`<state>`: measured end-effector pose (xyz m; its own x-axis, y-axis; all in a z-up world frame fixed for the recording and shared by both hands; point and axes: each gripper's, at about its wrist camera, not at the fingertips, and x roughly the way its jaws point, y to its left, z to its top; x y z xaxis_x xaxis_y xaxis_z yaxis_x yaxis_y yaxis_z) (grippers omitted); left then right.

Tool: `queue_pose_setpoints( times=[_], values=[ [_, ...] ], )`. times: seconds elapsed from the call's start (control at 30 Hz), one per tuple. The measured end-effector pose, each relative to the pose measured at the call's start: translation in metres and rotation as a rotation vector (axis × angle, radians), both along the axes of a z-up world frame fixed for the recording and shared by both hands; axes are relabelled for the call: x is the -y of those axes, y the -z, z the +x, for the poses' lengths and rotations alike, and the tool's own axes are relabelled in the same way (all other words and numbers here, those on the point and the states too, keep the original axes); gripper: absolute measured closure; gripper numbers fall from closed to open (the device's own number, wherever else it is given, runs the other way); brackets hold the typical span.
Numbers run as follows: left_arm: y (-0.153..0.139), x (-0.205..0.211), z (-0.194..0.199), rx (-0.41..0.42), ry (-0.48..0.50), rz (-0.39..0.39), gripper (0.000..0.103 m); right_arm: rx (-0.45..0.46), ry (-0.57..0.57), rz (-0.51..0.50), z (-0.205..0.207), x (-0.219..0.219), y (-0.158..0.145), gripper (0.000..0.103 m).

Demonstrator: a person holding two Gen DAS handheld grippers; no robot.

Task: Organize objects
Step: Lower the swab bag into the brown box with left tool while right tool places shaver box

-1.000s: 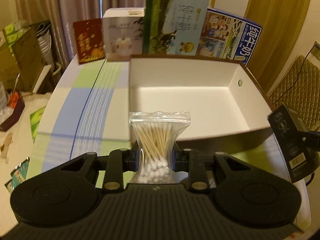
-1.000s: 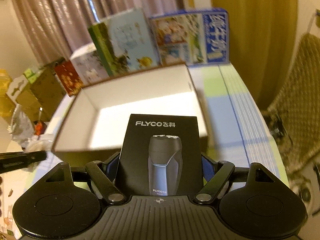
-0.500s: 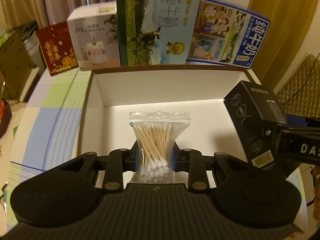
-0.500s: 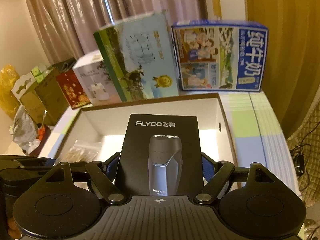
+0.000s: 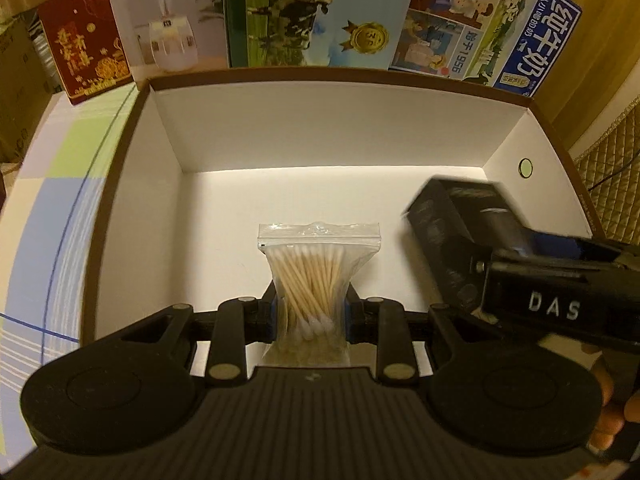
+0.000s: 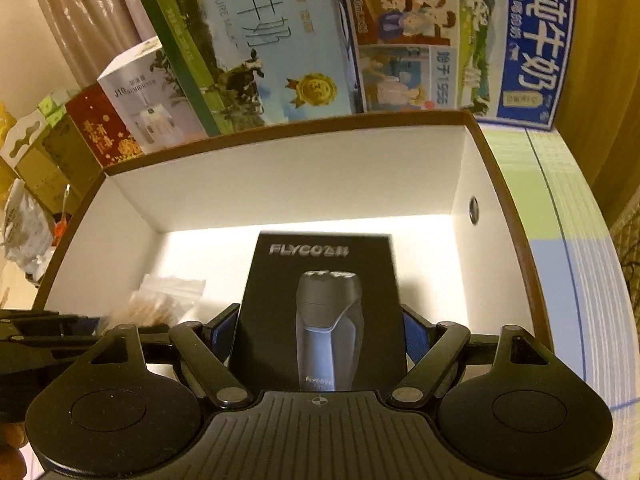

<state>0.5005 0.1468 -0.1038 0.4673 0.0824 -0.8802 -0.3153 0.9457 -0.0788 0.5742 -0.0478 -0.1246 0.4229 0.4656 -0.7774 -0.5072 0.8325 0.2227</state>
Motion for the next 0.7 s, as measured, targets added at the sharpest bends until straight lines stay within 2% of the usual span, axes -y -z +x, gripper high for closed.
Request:
queue_pose_setpoints(
  times=[0.3,0.4,0.47,0.6,0.7],
  values=[
    [0.008,-0.001,0.010,-0.017,0.005,-0.001,0.078,-0.022,0.001,-0.023,0.003,0.010,-0.005,0.025],
    [0.007,0.001,0.012,-0.012,0.020,-0.005,0.067,-0.034,-0.010,-0.017,0.000,0.013,-0.006,0.025],
    [0.006,0.001,0.011,-0.002,0.021,-0.006,0.042,-0.036,-0.018,-0.017,-0.002,0.015,-0.008,0.025],
    [-0.001,0.001,0.006,0.014,0.044,0.002,0.039,-0.036,-0.038,-0.005,-0.009,0.020,-0.015,0.024],
    [-0.005,0.001,-0.001,0.008,0.062,0.014,0.034,-0.020,-0.052,0.003,-0.017,0.026,-0.021,0.020]
  ],
)
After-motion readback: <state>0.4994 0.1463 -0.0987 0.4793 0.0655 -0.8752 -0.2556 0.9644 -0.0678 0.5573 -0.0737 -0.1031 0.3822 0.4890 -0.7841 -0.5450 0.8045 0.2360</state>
